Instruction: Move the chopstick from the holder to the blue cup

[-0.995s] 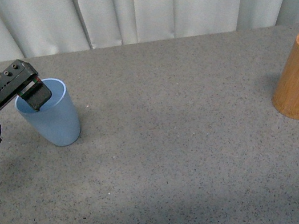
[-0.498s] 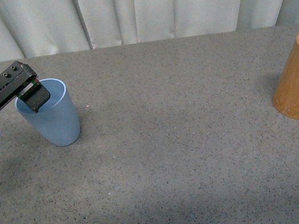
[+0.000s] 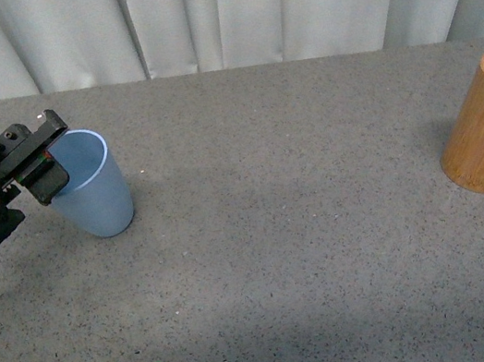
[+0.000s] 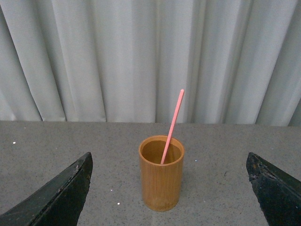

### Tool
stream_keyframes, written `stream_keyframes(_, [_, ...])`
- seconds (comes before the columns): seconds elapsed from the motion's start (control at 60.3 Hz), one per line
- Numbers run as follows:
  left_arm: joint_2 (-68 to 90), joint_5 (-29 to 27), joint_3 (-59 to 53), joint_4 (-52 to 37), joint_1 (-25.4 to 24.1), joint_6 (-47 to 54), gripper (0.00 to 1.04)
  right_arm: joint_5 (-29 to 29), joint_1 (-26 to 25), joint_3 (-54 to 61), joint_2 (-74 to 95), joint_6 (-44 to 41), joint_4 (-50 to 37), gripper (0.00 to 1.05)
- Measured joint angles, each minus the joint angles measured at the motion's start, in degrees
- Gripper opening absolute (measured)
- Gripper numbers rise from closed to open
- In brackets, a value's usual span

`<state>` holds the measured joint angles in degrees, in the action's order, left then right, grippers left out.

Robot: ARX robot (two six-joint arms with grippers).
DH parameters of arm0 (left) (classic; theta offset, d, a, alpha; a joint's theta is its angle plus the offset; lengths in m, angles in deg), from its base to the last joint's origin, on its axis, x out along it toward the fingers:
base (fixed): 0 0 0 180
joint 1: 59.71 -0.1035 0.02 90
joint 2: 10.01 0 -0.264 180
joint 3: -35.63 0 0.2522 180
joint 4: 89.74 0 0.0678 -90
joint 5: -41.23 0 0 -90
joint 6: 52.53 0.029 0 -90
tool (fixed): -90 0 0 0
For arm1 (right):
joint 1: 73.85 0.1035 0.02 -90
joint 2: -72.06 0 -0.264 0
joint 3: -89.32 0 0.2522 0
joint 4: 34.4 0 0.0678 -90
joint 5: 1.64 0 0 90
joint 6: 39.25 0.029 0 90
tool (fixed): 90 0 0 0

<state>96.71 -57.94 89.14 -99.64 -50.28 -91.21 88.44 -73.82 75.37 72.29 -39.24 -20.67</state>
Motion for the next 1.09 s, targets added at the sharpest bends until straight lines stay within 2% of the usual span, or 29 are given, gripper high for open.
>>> stream_keyframes(0.216, [0.1, 0.6, -0.2, -0.6, 0.1, 0.0, 0.09, 0.0, 0.0, 0.0, 0.0, 0.0, 0.0, 0.95])
stream_keyframes(0.265, [0.1, 0.8, -0.3, -0.7, 0.1, 0.0, 0.04, 0.0, 0.0, 0.0, 0.0, 0.0, 0.0, 0.95])
stream_keyframes(0.431, [-0.5, 1.4, -0.7, -0.8, 0.0, 0.6, 0.04, 0.0, 0.0, 0.0, 0.0, 0.0, 0.0, 0.95])
stream_keyframes(0.68, [-5.9, 2.4, -1.0, -1.4, 1.0, 7.4, 0.04, 0.0, 0.0, 0.0, 0.0, 0.0, 0.0, 0.95])
stream_keyframes(1.095, [-9.3, 3.5, 1.7, 2.2, 9.0, 17.9, 0.04, 0.0, 0.0, 0.0, 0.0, 0.0, 0.0, 0.95])
